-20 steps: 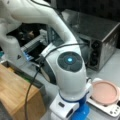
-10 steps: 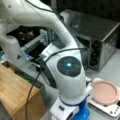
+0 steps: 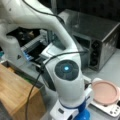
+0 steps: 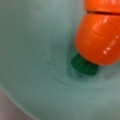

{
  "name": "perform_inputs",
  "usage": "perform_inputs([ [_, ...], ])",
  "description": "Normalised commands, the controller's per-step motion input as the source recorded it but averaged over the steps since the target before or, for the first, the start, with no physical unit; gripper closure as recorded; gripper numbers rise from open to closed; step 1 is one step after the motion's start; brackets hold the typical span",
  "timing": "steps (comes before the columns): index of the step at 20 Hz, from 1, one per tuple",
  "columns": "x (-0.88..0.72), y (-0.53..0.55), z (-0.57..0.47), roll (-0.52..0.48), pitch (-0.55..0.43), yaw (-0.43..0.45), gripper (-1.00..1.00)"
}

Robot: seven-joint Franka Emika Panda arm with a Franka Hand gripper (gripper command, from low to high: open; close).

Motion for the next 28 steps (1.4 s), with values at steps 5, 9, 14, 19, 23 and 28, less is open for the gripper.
perform_inputs([
  [5,0.31,-0.25,0.03,0.273,0.034,0.023,-1.0],
  [9,0.33,-0.19,0.07,0.262,0.053,0.035,-1.0],
  [14,0.35,-0.16,0.07,0.228,0.064,0.002,-1.0],
  [19,0.35,-0.16,0.05,0.229,0.025,0.02,-1.0],
  [23,0.34,-0.17,0.03,0.206,0.002,0.026,-1.0],
  [28,0.33,-0.14,-0.03,0.208,-0.005,0.027,-1.0],
])
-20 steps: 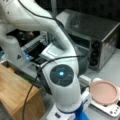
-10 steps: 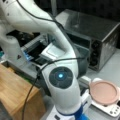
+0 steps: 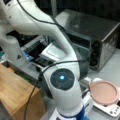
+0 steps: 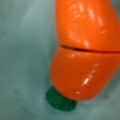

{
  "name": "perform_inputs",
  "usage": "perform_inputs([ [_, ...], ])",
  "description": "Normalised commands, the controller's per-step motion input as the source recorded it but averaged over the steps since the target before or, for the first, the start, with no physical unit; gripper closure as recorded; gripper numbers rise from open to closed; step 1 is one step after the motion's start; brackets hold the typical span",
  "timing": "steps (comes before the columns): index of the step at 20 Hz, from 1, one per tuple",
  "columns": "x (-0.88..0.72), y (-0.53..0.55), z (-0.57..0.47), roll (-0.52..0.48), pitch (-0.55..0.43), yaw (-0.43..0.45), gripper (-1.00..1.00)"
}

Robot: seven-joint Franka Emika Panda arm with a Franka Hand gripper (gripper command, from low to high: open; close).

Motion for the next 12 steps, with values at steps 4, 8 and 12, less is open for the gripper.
perform_inputs([
  [4,0.31,-0.12,0.0,0.207,0.009,0.014,-1.0],
  [8,0.26,-0.1,0.01,0.18,0.047,0.0,-1.0],
  [12,0.23,-0.07,-0.01,0.18,0.061,0.014,-1.0],
])
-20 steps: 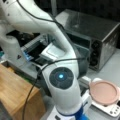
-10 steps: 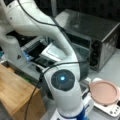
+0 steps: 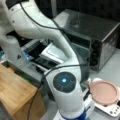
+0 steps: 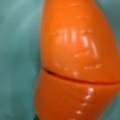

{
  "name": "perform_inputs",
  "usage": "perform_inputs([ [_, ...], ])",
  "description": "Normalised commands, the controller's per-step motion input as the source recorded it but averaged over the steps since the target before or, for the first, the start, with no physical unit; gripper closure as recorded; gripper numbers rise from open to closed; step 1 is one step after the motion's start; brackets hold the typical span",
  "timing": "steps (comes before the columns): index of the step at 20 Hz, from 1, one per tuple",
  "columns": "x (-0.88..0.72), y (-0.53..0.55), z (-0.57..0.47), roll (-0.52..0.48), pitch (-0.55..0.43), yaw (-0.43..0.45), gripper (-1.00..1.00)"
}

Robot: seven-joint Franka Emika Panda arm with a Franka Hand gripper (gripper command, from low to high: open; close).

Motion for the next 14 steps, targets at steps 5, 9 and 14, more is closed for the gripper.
perform_inputs([
  [5,0.21,-0.02,-0.21,0.179,0.032,0.016,1.0],
  [9,0.22,0.02,-0.5,0.179,0.023,0.013,1.0],
  [14,0.3,0.06,-0.63,0.147,0.089,0.02,1.0],
])
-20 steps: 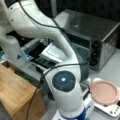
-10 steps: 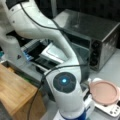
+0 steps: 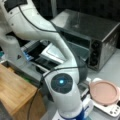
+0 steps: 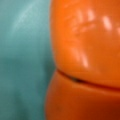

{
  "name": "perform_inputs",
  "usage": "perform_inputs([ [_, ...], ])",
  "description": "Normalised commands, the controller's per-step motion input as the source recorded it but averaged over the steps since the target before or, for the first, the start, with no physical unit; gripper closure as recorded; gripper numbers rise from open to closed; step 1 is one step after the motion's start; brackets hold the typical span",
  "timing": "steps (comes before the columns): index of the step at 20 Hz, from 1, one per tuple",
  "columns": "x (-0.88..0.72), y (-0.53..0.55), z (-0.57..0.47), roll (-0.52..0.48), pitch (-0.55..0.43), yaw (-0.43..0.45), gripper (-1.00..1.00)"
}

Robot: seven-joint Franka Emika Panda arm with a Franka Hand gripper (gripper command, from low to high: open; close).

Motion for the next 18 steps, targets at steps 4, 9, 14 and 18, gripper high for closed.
perform_inputs([
  [4,0.45,0.03,-0.52,0.134,0.163,0.034,1.0],
  [9,0.58,-0.03,-0.58,0.114,0.171,0.02,1.0],
  [14,0.66,-0.06,-0.53,0.091,0.201,-0.019,1.0],
  [18,0.59,-0.07,-0.25,0.078,0.282,-0.041,1.0],
])
